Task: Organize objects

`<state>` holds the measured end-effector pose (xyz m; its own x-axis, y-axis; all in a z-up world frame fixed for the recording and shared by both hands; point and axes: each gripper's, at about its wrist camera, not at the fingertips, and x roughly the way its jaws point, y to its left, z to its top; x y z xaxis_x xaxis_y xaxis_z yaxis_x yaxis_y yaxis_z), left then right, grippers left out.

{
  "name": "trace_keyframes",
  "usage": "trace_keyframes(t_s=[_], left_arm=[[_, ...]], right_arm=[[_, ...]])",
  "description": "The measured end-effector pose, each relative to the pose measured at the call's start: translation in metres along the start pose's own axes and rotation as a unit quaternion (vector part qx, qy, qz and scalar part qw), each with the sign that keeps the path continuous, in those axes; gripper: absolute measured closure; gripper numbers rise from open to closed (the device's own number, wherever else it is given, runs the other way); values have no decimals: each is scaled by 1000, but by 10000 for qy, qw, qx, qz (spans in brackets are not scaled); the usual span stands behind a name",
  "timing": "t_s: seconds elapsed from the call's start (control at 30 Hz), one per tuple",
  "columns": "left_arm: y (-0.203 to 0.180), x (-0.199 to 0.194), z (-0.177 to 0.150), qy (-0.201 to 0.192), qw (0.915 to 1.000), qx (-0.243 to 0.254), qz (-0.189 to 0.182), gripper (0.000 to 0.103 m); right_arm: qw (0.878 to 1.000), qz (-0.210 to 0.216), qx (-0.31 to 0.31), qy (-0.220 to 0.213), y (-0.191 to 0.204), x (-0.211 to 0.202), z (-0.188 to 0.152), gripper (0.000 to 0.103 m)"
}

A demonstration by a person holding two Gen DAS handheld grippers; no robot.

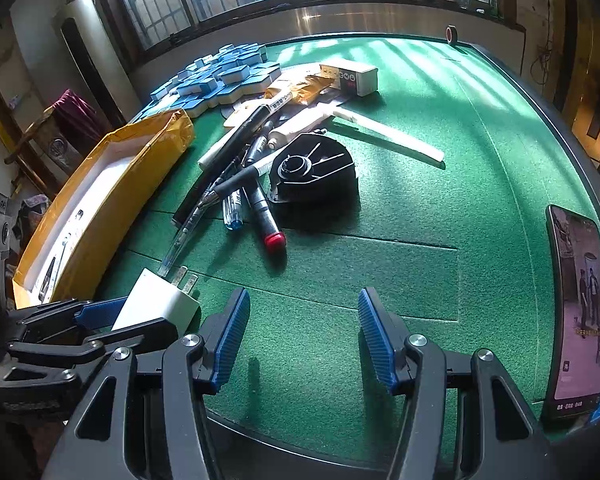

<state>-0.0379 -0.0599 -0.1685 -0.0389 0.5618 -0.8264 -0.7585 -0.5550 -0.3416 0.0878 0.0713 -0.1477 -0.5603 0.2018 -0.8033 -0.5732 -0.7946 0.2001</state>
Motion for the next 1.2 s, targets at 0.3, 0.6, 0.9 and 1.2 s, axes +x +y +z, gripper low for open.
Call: trace_keyframes(t_s=[0.3,0.6,0.9,1.2], left_arm=[[0,-3,-2,-29,9994,158,323,55],[9,-4,2,97,9999,-62,117,55],[9,-2,1,127,9998,-80,112,55],[10,-2,1,170,9996,-141,146,55]], right_arm=[[9995,258,-90,145,7,19,29,52],[9969,316,-390,606,21,54,56,69],[9952,260,-710,623,34,45,41,90],[9944,353,-701,705,0,7,0,89]])
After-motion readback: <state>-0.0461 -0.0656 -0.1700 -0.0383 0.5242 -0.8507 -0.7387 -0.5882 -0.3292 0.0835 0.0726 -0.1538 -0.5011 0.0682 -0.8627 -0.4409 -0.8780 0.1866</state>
